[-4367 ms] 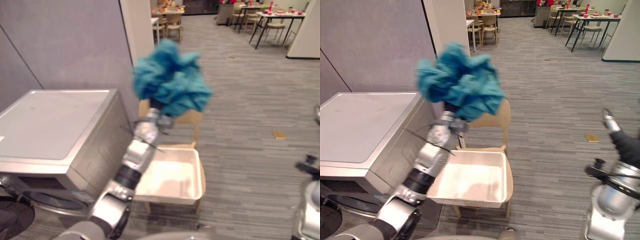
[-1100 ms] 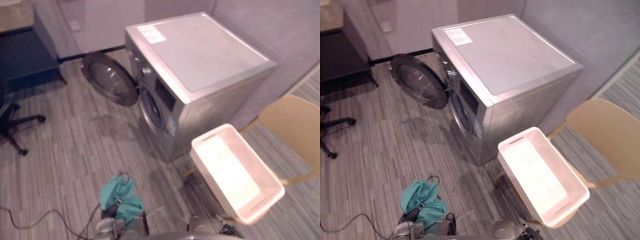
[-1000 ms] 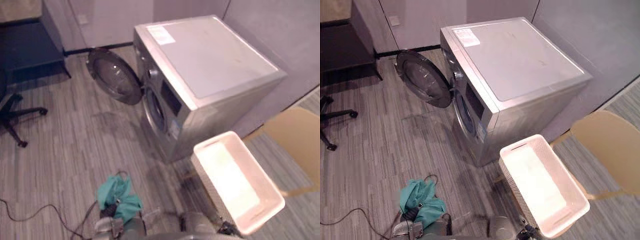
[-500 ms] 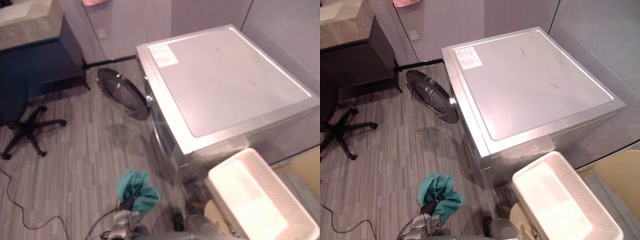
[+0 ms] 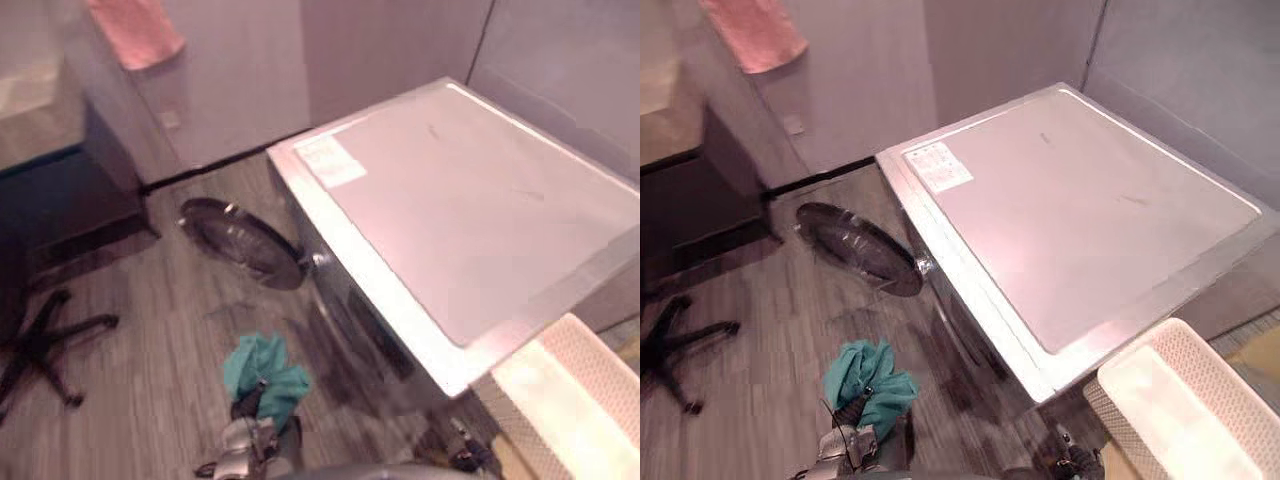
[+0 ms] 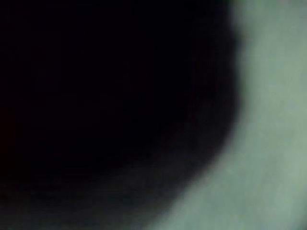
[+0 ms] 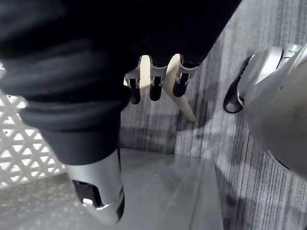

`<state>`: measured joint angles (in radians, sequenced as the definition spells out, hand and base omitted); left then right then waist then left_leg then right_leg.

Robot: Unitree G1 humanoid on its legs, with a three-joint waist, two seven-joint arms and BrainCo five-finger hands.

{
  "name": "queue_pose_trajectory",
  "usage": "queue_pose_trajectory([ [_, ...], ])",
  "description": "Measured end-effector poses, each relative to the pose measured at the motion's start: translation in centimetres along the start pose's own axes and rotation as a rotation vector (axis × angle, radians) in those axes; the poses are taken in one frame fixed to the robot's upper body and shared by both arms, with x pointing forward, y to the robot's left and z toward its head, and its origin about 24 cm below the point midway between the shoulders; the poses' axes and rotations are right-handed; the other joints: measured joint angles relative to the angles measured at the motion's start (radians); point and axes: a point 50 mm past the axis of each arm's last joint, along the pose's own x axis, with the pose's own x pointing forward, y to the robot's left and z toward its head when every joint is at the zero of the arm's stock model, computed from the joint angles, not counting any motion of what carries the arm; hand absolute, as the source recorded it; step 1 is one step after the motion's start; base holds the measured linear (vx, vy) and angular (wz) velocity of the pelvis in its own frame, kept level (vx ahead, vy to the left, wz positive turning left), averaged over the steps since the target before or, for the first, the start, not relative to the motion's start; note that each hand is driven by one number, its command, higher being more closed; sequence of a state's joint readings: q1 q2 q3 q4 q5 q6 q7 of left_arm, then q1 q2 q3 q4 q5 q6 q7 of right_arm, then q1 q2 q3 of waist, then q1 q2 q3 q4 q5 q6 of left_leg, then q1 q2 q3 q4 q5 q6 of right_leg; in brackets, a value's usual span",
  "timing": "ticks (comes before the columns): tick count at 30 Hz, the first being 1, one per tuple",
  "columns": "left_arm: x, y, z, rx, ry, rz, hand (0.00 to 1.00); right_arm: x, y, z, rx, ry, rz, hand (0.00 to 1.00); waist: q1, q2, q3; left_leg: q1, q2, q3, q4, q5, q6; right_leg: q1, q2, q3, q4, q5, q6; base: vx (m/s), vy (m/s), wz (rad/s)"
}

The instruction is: Pick up the laundry basket with both hands and put the clothes into the washing machine.

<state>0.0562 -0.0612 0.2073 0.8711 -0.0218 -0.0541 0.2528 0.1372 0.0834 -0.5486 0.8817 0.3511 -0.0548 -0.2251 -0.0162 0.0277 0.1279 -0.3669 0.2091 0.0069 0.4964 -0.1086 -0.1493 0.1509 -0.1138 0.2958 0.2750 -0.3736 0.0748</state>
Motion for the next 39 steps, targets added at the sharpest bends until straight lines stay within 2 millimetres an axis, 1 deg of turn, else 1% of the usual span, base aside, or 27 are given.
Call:
queue_pose_trajectory([
  [1,0.3,0.8,-0.2,0.017,0.015,0.02,1.0,-0.1,-0.1,-1.3,-0.01,0.064,-0.01,0.0,-0.02,-0.037,-0.029,0.0,-0.022,0.036,0.009,-0.02,0.013,-0.03,-0.029,0.041,0.022,0.048,0.009,0.42,0.59,-0.62],
  [2,0.5,1.4,-0.3,0.041,0.029,0.034,1.0,-0.1,-0.6,-2.0,0.009,0.101,-0.038,0.0,-0.03,-0.045,-0.047,0.001,-0.036,0.052,0.003,-0.024,0.027,-0.063,-0.036,0.074,0.039,0.121,0.027,0.36,0.477,-0.34],
  [3,0.6,1.5,-0.4,0.056,0.033,0.034,1.0,-0.1,-0.9,-2.3,0.021,0.114,-0.056,0.0,-0.029,-0.044,-0.049,0.007,-0.042,0.06,-0.001,-0.027,0.033,-0.073,-0.038,0.094,0.046,0.154,0.04,0.36,0.443,-0.28],
  [4,0.6,1.9,-0.5,0.077,0.039,0.038,1.0,-0.1,-1.2,-2.6,0.035,0.137,-0.081,0.0,-0.028,-0.059,-0.059,0.022,-0.054,0.082,-0.022,-0.026,0.05,-0.094,-0.047,0.134,0.058,0.207,0.052,0.32,0.388,-0.36],
  [6,0.9,2.7,0.0,0.113,0.025,0.048,1.0,0.0,-0.7,-2.3,0.053,0.137,-0.075,0.0,-0.023,-0.06,-0.061,0.043,-0.056,0.127,-0.044,-0.036,0.073,-0.143,-0.033,0.17,0.053,0.226,0.074,0.26,0.37,-0.55],
  [9,1.1,3.5,-0.3,0.136,0.042,0.066,1.0,0.3,-0.5,-1.7,0.062,0.123,-0.074,0.0,-0.022,-0.056,-0.059,0.096,-0.051,0.207,-0.056,-0.049,0.096,-0.195,-0.032,0.152,0.102,0.283,0.098,0.07,0.175,-0.82],
  [10,1.0,3.8,-0.6,0.136,0.056,0.071,1.0,0.3,-0.3,-1.7,0.054,0.123,-0.058,0.0,-0.021,-0.027,-0.057,0.133,-0.043,0.249,-0.1,-0.048,0.098,-0.228,-0.027,0.111,0.124,0.322,0.091,0.0,0.136,-1.09],
  [12,0.9,3.9,-1.1,0.137,0.073,0.073,1.0,0.5,-0.2,-0.8,0.03,0.099,-0.05,0.0,-0.022,-0.014,-0.058,0.191,-0.033,0.317,-0.175,-0.025,0.114,-0.28,-0.029,0.009,0.159,0.361,0.053,-0.04,0.052,-1.07],
  [13,0.8,3.9,-1.3,0.136,0.078,0.074,1.0,0.5,-0.1,-0.8,0.015,0.098,-0.041,0.0,-0.03,0.004,-0.052,0.222,-0.022,0.34,-0.234,0.005,0.116,-0.302,-0.008,-0.063,0.183,0.312,0.045,-0.07,-0.124,-0.59],
  [14,0.9,3.7,-0.9,0.134,0.069,0.068,1.0,0.5,0.0,-1.0,0.008,0.102,-0.035,0.0,-0.038,-0.002,-0.051,0.246,-0.024,0.351,-0.29,0.038,0.112,-0.309,0.051,-0.103,0.16,0.245,0.039,-0.07,-0.169,-0.4],
  [15,1.0,3.6,-0.8,0.134,0.065,0.064,1.0,0.4,-0.1,-1.2,-0.002,0.109,-0.032,0.0,-0.04,-0.016,-0.052,0.253,-0.034,0.355,-0.307,0.049,0.108,-0.307,0.081,-0.107,0.109,0.231,0.031,-0.06,-0.188,-0.28],
  [16,1.0,3.4,-0.7,0.132,0.065,0.061,1.0,0.4,-0.3,-1.4,-0.015,0.114,-0.027,0.0,-0.037,-0.038,-0.054,0.263,-0.063,0.36,-0.332,0.057,0.102,-0.287,0.082,-0.141,0.046,0.2,-0.001,-0.05,-0.161,-0.23],
  [17,1.0,2.8,-0.9,0.129,0.081,0.038,1.0,0.5,-0.5,-1.3,-0.011,0.113,-0.034,0.0,-0.046,-0.053,-0.058,0.277,-0.087,0.354,-0.371,0.08,0.089,-0.24,0.061,-0.127,-0.04,0.178,-0.001,-0.05,-0.167,0.01],
  [18,0.8,1.6,-1.3,0.128,0.103,-0.002,1.0,0.7,-1.1,-0.8,0.016,0.103,-0.058,0.0,-0.067,-0.03,-0.051,0.288,-0.095,0.326,-0.415,0.112,0.09,-0.238,0.063,-0.143,-0.049,0.183,-0.023,-0.04,-0.132,0.17],
  [20,0.4,0.3,-1.7,0.101,0.12,-0.037,1.0,0.8,-1.9,-0.7,0.056,0.101,-0.091,0.0,-0.063,-0.018,-0.026,0.327,-0.106,0.292,-0.466,0.129,0.085,-0.228,0.072,-0.142,-0.032,0.179,-0.03,-0.02,-0.073,0.01],
  [23,0.1,0.2,-2.4,0.08,0.139,-0.034,1.0,0.8,-2.7,-0.8,0.076,0.103,-0.115,0.0,-0.051,0.001,-0.022,0.381,-0.095,0.292,-0.483,0.141,0.069,-0.187,0.079,-0.142,-0.03,0.176,-0.036,-0.03,-0.051,-0.05],
  [24,0.3,0.1,-1.7,0.06,0.111,-0.029,1.0,0.7,-2.5,-0.9,0.081,0.1,-0.107,0.0,-0.057,0.0,-0.02,0.335,-0.082,0.272,-0.391,0.108,0.037,-0.188,0.078,-0.158,-0.019,0.169,-0.04,-0.05,-0.053,0.31],
  [26,0.3,-0.4,-0.5,0.029,0.058,-0.037,1.0,0.5,-2.3,-1.2,0.084,0.104,-0.101,0.0,-0.055,0.008,0.002,0.228,-0.045,0.234,-0.157,0.042,0.026,-0.174,0.078,-0.194,-0.003,0.158,-0.042,-0.11,-0.021,0.54],
  [29,0.1,-0.1,-0.6,-0.011,0.049,-0.021,1.0,0.2,-1.5,-1.6,0.03,0.099,-0.061,0.0,-0.034,-0.011,0.02,0.125,-0.012,0.211,0.103,0.029,0.037,-0.175,0.068,-0.197,0.075,0.094,-0.047,-0.12,0.028,0.24],
  [30,0.1,-0.1,-0.5,-0.013,0.046,-0.021,1.0,0.2,-1.3,-1.6,0.017,0.094,-0.05,0.0,-0.03,-0.01,0.02,0.119,-0.011,0.214,0.121,0.021,0.049,-0.176,0.062,-0.19,0.084,0.089,-0.045,-0.05,0.152,-0.22],
  [32,0.0,0.4,-0.6,-0.043,0.044,-0.001,1.0,0.3,-0.2,-0.3,-0.018,0.039,-0.003,0.0,-0.02,0.004,0.015,0.11,0.0,0.186,0.154,-0.045,0.115,-0.198,0.058,-0.128,0.102,0.079,-0.03,-0.02,0.234,-0.68],
  [33,0.0,0.6,-0.7,-0.051,0.044,0.007,1.0,0.2,0.0,0.0,-0.021,0.026,0.007,0.0,-0.018,0.003,0.015,0.111,0.0,0.159,0.144,-0.059,0.111,-0.212,0.057,-0.105,0.113,0.074,-0.021,0.04,0.3,-0.93],
  [34,0.0,0.7,-0.7,-0.065,0.048,0.017,1.0,0.3,0.4,0.3,-0.025,0.013,0.02,0.0,-0.014,0.004,0.015,0.115,-0.008,0.068,0.11,-0.085,0.094,-0.241,0.057,-0.061,0.129,0.063,-0.003,0.1,0.435,-1.07],
  [35,0.0,0.8,-0.8,-0.065,0.052,0.021,1.0,0.3,0.4,0.4,-0.029,0.01,0.02,0.0,-0.003,0.006,0.006,0.13,-0.039,-0.034,0.06,-0.148,0.057,-0.274,0.057,-0.004,0.142,0.055,0.017,0.12,0.421,-1.16],
  [36,-0.1,0.8,-1.0,-0.064,0.057,0.024,1.0,0.3,0.3,0.5,-0.031,0.008,0.015,0.0,0.003,0.02,-0.01,0.149,-0.053,-0.06,0.014,-0.2,0.049,-0.294,0.059,0.024,0.145,0.054,0.036,0.14,0.443,-0.99],
  [37,0.0,1.1,-1.0,-0.055,0.061,0.037,1.0,0.2,0.1,-0.2,-0.036,0.033,0.01,0.0,-0.004,-0.017,-0.016,0.151,-0.092,-0.024,0.0,-0.202,0.055,-0.31,0.042,0.076,0.135,0.062,0.077,0.15,0.377,-0.67],
  [39,0.2,1.8,-1.2,-0.039,0.07,0.063,1.0,0.0,-0.6,-1.2,-0.023,0.067,-0.017,0.0,-0.013,-0.037,-0.023,0.149,-0.122,0.017,0.028,-0.215,0.076,-0.297,0.015,0.123,0.092,0.092,0.099,0.14,0.345,-0.5],
])
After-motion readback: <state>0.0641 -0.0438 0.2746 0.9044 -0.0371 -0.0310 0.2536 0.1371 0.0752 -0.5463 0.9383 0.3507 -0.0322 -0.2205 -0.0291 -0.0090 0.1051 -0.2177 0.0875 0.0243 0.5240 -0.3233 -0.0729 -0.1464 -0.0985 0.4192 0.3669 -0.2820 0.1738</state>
